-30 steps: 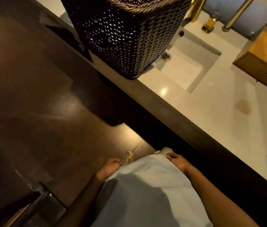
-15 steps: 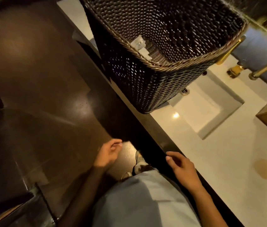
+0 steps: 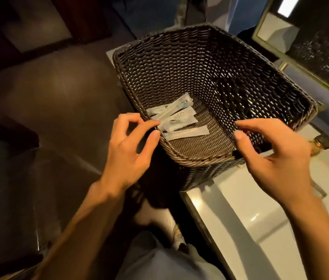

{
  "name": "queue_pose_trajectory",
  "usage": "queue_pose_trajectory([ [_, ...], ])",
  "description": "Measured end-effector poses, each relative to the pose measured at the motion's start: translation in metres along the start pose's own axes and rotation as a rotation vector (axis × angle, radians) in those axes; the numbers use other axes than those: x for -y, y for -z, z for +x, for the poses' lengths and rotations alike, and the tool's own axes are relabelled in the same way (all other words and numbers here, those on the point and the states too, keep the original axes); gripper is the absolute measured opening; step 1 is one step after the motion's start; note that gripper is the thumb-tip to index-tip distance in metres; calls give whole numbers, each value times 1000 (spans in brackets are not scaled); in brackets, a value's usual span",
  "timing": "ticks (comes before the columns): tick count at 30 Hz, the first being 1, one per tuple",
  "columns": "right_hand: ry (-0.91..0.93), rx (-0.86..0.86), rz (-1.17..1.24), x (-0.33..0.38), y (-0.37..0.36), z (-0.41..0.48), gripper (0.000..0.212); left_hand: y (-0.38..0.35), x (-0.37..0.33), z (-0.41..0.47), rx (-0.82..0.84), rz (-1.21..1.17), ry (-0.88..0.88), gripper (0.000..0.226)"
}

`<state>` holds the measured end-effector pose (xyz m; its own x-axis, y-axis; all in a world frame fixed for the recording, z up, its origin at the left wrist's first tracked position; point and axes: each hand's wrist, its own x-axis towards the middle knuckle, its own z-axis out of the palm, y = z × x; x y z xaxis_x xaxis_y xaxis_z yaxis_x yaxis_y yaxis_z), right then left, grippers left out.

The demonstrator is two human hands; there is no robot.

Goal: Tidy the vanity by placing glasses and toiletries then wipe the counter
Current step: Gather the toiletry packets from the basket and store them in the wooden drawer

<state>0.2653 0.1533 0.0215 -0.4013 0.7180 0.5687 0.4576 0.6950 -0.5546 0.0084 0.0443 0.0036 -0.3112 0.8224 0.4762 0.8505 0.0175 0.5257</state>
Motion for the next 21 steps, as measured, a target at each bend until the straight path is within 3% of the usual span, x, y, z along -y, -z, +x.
queue_pose_trajectory([
  [3, -54, 254, -161, -6, -10, 13, 28, -3, 11, 19, 45, 43, -95, 34],
  [7, -57, 340, -276, -5, -12, 11, 38, -11, 34, 45, 147, 95, -182, 62],
  [14, -91, 502, -364, 9, -3, 20, 46, -20, 82, 99, 118, 81, -381, 66],
  [18, -156, 729, -383, 12, -1, 31, 55, -23, 106, 120, 91, 17, -386, 66],
  [21, -196, 996, -368, 4, -3, 56, 68, -33, 117, 121, 18, -67, -365, 66],
])
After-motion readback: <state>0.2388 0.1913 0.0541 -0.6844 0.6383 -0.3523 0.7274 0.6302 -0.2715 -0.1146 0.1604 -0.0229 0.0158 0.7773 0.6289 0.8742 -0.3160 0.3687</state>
